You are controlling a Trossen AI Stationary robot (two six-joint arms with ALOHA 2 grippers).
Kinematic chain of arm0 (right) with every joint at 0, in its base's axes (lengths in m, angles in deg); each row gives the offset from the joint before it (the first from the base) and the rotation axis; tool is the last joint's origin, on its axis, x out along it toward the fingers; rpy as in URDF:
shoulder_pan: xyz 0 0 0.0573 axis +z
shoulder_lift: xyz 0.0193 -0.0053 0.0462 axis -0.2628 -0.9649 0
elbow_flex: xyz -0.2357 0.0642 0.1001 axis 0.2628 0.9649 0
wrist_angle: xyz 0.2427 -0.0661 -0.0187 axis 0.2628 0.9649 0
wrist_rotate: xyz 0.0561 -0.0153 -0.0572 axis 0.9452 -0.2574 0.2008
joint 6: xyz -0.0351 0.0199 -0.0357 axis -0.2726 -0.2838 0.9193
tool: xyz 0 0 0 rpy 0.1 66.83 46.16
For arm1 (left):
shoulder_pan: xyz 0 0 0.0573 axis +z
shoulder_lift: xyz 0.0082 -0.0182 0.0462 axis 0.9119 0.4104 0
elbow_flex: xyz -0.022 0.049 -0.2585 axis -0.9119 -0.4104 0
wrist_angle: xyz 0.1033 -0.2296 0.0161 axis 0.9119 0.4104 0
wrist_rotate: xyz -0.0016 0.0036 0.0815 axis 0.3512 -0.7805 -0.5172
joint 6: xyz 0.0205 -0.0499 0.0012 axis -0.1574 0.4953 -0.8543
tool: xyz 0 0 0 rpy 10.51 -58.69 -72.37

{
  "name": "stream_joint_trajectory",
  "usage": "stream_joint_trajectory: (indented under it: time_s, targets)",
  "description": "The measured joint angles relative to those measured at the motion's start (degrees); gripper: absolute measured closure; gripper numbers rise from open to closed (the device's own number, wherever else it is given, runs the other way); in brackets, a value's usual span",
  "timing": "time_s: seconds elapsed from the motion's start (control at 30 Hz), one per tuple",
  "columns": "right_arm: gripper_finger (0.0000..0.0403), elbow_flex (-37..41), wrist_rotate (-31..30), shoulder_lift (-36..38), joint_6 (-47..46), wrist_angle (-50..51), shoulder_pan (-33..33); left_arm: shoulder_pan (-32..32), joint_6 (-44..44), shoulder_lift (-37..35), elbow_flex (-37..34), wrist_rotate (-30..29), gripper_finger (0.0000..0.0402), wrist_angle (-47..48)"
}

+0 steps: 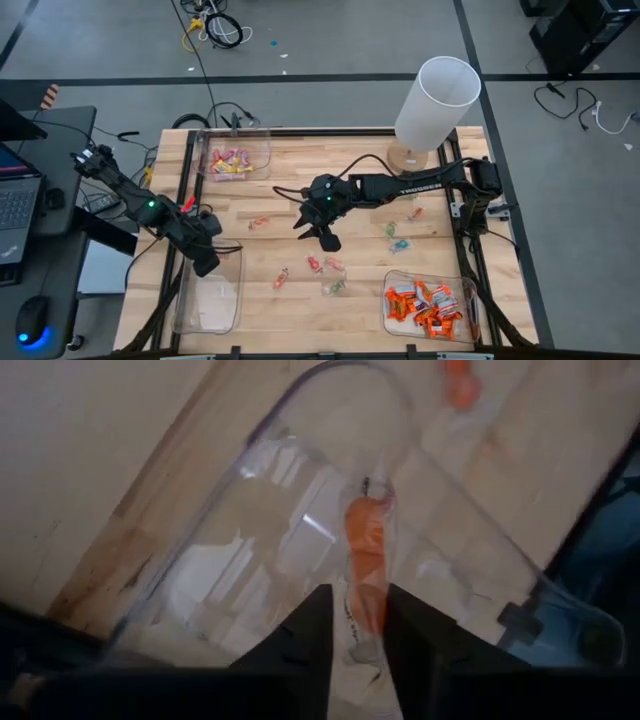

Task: Sort candy
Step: Put the orange gummy into the bottom left transparent bin

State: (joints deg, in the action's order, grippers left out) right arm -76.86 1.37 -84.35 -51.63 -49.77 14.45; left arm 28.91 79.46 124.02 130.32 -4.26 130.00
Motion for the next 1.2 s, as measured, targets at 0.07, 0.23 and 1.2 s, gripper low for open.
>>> stream_joint_trajectory:
  time_s: [0.07,0.23,1.2]
  targets:
    - [0.0266,0.0,-0.1,0.0,0.0,0.0,0.2,0.0,0.9,0.3,0.0,0.0,0.0295,1.5]
    - [0.0267,0.0,-0.1,0.0,-0.2,0.0,0.3,0.0,1.0,1.3,0.0,0.0,0.0250,3.3]
    - [0.0270,0.0,-23.6,-0.1,6.9,0.3,10.9,0.0,-11.1,4.1,-0.1,-1.3,0.0190,-12.7]
